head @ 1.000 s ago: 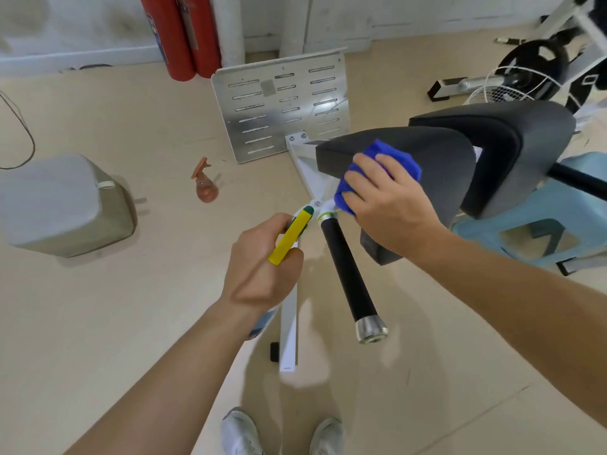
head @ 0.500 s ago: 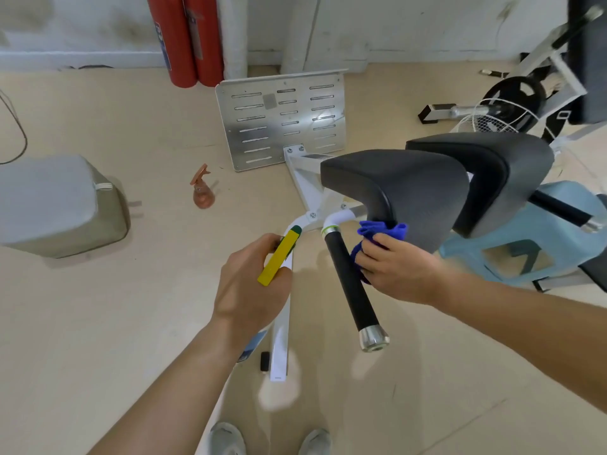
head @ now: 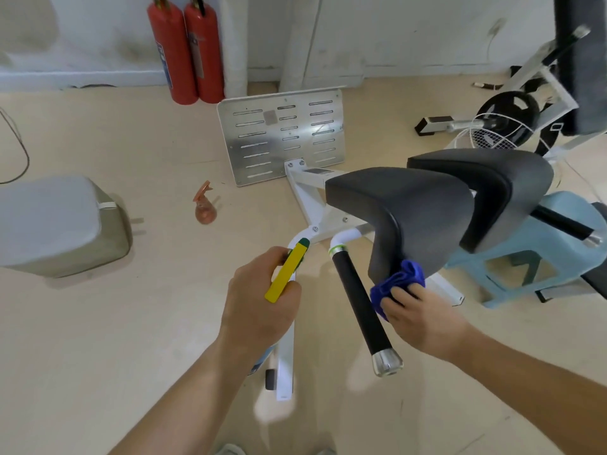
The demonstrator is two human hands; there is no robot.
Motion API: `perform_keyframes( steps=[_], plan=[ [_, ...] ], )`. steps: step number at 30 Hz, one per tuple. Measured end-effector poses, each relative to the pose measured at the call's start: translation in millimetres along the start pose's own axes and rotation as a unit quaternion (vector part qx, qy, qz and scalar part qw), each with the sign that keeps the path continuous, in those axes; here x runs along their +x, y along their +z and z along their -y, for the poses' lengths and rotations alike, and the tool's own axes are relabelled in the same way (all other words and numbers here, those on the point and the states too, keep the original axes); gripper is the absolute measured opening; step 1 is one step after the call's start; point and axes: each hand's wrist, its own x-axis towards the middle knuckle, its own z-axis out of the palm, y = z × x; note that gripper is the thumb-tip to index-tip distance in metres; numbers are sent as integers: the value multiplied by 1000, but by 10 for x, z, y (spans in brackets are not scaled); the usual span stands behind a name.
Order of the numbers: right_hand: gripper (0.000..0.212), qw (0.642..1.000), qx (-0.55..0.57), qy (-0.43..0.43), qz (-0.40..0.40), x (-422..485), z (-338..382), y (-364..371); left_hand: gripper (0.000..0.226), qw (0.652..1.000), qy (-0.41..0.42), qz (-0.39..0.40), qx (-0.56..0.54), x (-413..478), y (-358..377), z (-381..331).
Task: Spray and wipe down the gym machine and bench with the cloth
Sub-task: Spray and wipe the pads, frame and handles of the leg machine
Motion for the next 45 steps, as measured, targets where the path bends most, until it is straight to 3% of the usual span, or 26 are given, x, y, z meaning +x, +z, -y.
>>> perform_keyframes(
  steps=[3, 7, 9, 13, 16, 18, 21, 25, 29, 32, 39, 43, 45],
  plan=[
    [9, 999, 6, -4, -53, -4, -235, -145, 31, 1000, -6, 5, 9, 26, 4, 3],
    [28, 982, 51, 150, -106, 475, -608, -646, 27, 1000, -19, 11, 8, 161, 33, -89],
    [27, 983, 47, 169, -52, 733, -630, -726, 26, 1000, -4, 14, 18, 253, 67, -145],
    [27, 981, -15, 134, 138, 1091, -480, -604, 25, 999, 6, 40, 24, 357, 146, -231],
    [8, 977, -13, 187, 101, 1406, -557, -621, 28, 998, 14, 50, 27, 463, 155, -223],
    [13, 969, 1, 243, 33, 1619, -647, -555, 27, 998, 15, 46, 31, 590, 157, -206],
    [25, 961, 8, 276, 2, 1879, -734, -556, 25, 1000, -13, 26, -1, 766, 120, -235],
    [15, 955, 54, 261, 134, 2223, -793, -401, 35, 998, -36, 34, -32, 1179, 83, -275],
    [23, 947, 72, 272, 155, 2677, -911, -179, 21, 997, -13, 80, 3, 1749, 74, -145],
    [23, 938, 107, 285, 168, 2834, -967, -124, 23, 993, 8, 115, 27, 2025, 13, -137],
    [22, 882, 222, 360, 207, 2542, -980, -565, 23, 977, 29, 192, 84, 2557, -187, -362],
    [20, 808, 301, 464, 202, 2184, -1083, -1028, 26, 944, 58, 295, 137, 2668, -182, -513],
    [14, 766, 311, 540, 158, 1973, -1161, -1214, 27, 926, 68, 342, 146, 2707, -172, -574]
  ],
)
